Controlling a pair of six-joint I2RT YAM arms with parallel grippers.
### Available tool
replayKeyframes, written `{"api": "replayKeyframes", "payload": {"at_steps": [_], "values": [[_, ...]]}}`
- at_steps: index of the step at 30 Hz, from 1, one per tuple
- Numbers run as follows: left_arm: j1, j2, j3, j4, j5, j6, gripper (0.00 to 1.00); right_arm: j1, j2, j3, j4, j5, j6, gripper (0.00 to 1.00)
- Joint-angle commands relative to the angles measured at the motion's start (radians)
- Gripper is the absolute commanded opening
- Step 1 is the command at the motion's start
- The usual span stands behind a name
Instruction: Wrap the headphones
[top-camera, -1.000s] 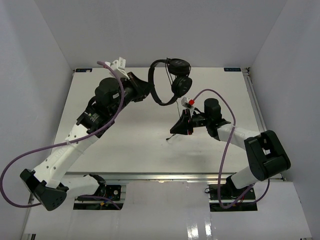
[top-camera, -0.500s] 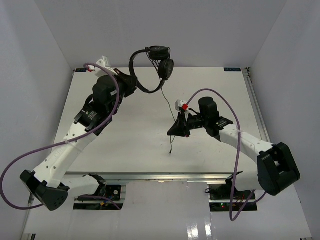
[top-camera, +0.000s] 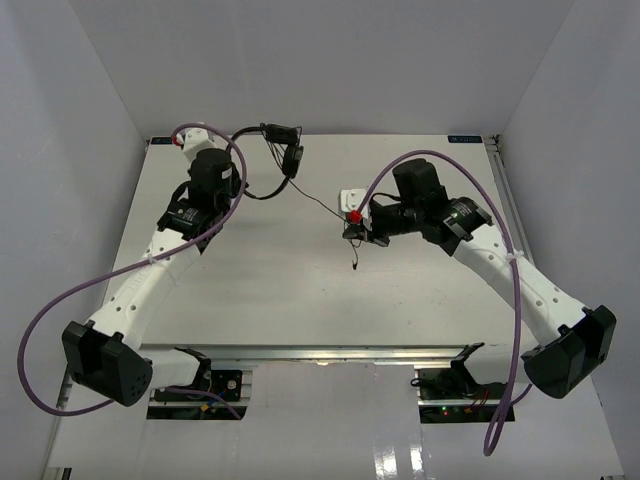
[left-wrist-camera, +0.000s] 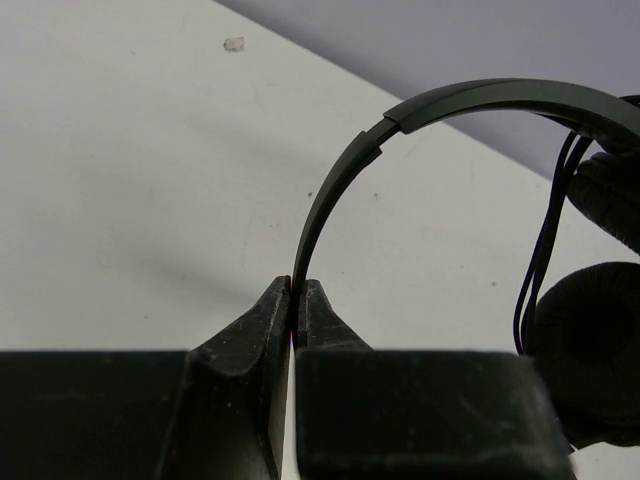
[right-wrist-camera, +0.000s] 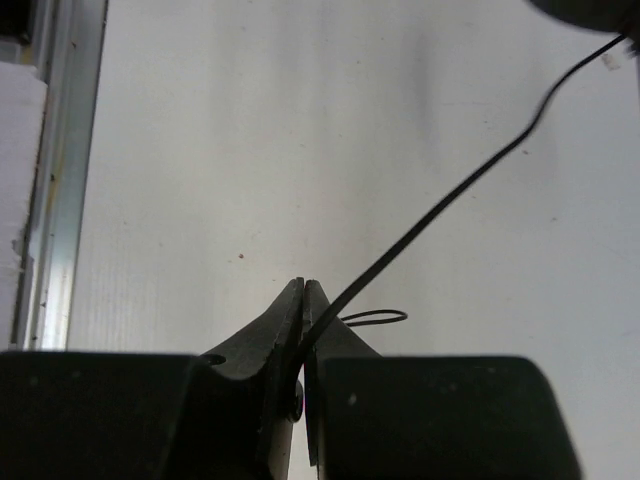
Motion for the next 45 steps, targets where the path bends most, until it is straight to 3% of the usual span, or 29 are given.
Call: {"api": "replayKeyframes", "payload": {"at_steps": [1, 9, 21, 27, 33, 45], "values": [[-0.001, 0.012, -0.045, 0.030, 0.084, 0.061, 0.00, 0.071, -0.008, 0.121, -0.177, 0.198, -0.225, 0.08], [-0.007, 0.054, -0.132, 0.013, 0.311, 0.154, 0.00, 0.127, 0.025, 0.219, -0.119, 0.395, -0.281, 0.08], [-0.077, -0.006, -0.257, -0.003, 0.639, 0.344, 0.00, 0.127, 0.090, 0.194, 0.025, 0.625, -0.297, 0.08], [-0.101, -0.058, -0.302, -0.010, 0.792, 0.399, 0.00, 0.092, 0.118, 0.198, 0.030, 0.602, -0.261, 0.08], [-0.135, -0.087, -0.299, -0.017, 0.833, 0.390, 0.00, 0.028, 0.120, 0.149, 0.031, 0.537, -0.205, 0.08], [-0.147, -0.159, -0.262, -0.001, 0.965, 0.337, 0.00, -0.162, 0.125, 0.056, 0.031, 0.242, -0.035, 0.08]]}}
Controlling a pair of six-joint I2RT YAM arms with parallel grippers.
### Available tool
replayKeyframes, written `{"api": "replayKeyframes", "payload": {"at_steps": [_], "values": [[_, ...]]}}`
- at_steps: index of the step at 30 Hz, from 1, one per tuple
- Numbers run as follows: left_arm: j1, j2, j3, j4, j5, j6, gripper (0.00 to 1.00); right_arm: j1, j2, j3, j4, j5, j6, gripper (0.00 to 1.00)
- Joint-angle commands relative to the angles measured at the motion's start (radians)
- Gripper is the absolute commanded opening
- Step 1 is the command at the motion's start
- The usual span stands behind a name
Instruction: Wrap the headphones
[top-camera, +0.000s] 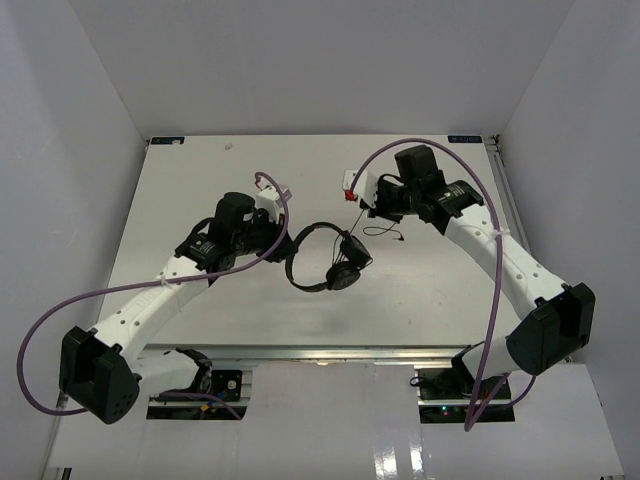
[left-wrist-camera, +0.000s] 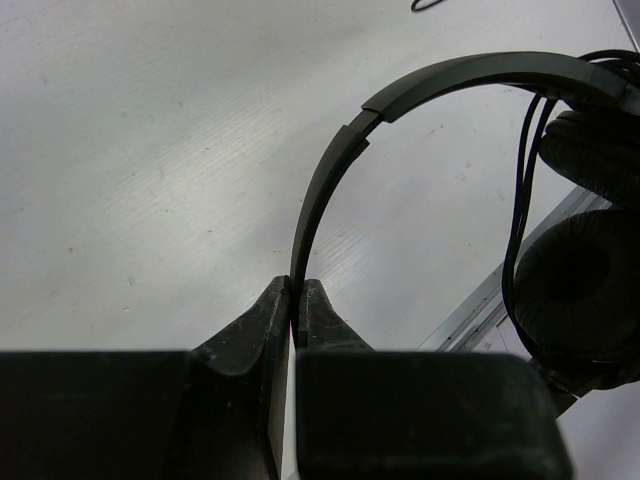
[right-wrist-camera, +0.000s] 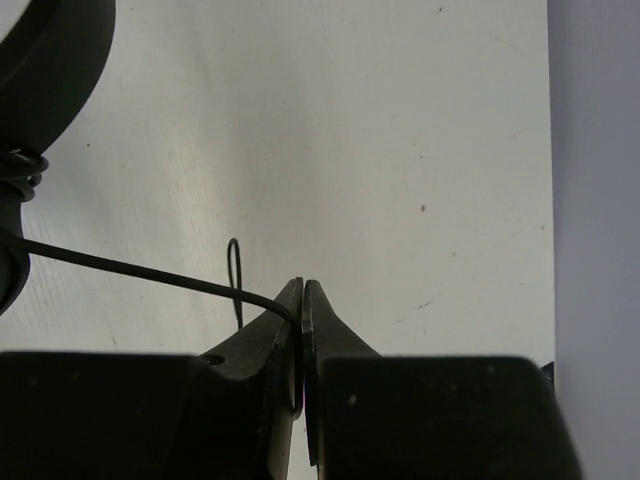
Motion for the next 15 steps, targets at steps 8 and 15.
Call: {"api": "replayKeyframes", "payload": {"at_steps": [8, 15], "values": [[-0.015, -0.074, 0.088, 0.040, 0.249, -0.065, 0.00, -0.116, 0.021, -0.040, 0.069, -0.440, 0.223, 0.10], [-0.015, -0.051, 0.132, 0.072, 0.220, -0.132, 0.00, -0.117, 0.015, -0.125, 0.164, -0.621, 0.384, 0.12]]}}
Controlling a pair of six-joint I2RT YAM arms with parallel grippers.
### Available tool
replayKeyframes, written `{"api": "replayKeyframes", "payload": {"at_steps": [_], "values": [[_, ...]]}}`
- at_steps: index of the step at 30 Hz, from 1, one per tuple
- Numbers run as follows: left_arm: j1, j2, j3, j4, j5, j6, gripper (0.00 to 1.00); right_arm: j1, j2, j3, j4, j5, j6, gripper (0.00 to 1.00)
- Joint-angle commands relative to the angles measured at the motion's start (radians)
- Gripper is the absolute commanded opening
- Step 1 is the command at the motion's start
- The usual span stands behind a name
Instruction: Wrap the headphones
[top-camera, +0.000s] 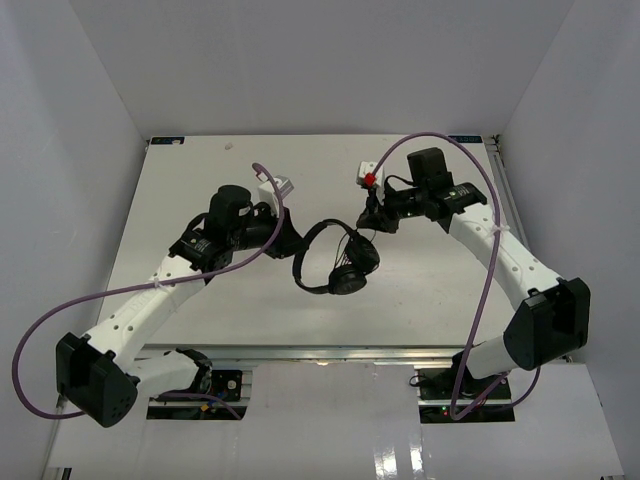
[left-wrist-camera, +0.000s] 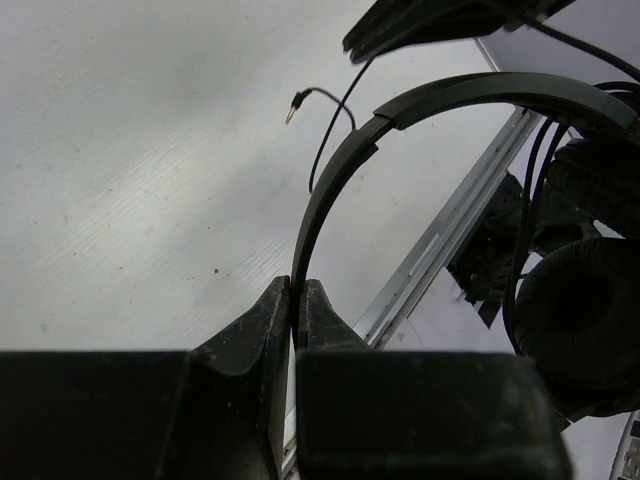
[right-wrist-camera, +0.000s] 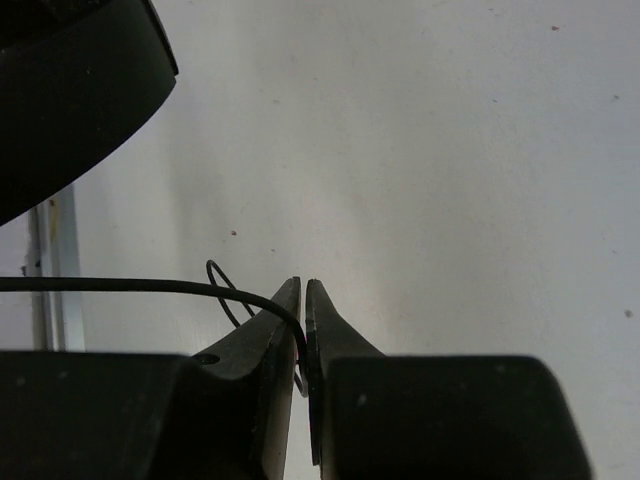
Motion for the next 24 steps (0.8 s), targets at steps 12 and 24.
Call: {"api": "replayKeyframes", "payload": {"at_steps": [12, 24], "values": [[-0.009, 0.021, 0.202, 0.078, -0.030, -0.131, 0.00, -0.007, -0.032, -0.241, 0.441, -0.333, 0.385, 0.18], [-0.009, -0.014, 0.277, 0.088, -0.212, -0.221, 0.00, 0.004, -0.038, -0.380, 0.653, -0.378, 0.523, 0.21]]}}
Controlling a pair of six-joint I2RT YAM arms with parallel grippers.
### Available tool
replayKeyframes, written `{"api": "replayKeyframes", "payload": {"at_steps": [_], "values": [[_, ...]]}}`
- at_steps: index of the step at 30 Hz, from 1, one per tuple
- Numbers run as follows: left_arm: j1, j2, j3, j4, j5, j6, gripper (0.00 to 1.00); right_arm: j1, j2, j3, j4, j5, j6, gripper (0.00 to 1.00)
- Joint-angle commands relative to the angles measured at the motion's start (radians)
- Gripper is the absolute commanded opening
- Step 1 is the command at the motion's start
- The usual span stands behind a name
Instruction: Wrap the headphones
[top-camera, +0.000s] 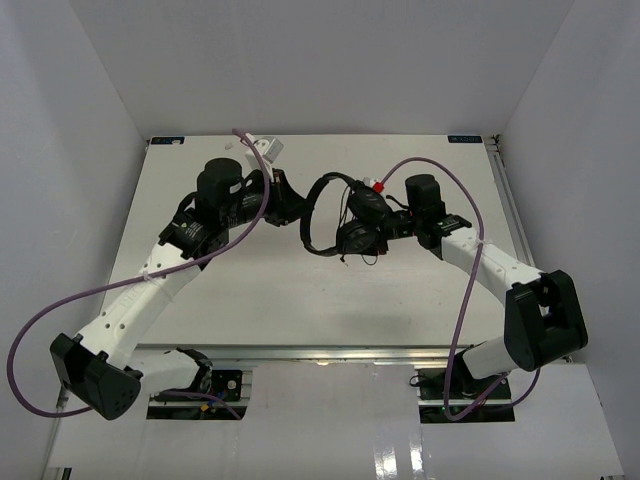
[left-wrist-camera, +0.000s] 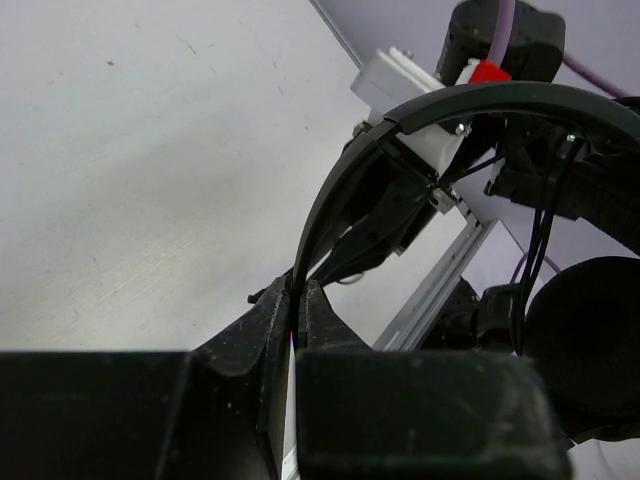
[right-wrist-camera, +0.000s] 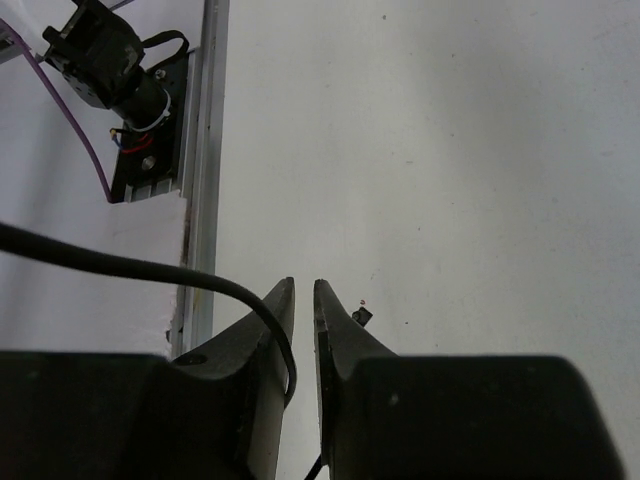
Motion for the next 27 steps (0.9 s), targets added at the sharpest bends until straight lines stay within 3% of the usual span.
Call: {"api": "replayKeyframes", "payload": {"at_steps": [1, 7, 17, 24, 27], "values": [[-0.004, -0.062, 0.038, 0.053, -0.131, -0.087, 0.00, 0.004, -0.036, -0.031, 0.099, -0.047, 0.035, 0.21], [-0.004, -0.097, -0.021, 0.102, -0.252, -0.186, 0.00, 0.004, -0.065, -0.069, 0.130, -0.071, 0.056, 0.21], [-0.004, -0.097, -0.052, 0.133, -0.424, -0.329, 0.00, 0.005, -0.142, -0.110, 0.142, -0.048, 0.065, 0.12], [-0.004, -0.098, -0.061, 0.145, -0.439, -0.351, 0.00, 0.010, -0.172, -0.119, 0.116, -0.051, 0.043, 0.19], [-0.004, -0.097, -0.066, 0.142, -0.446, -0.357, 0.00, 0.013, -0.174, -0.118, 0.116, -0.053, 0.043, 0.15]]}}
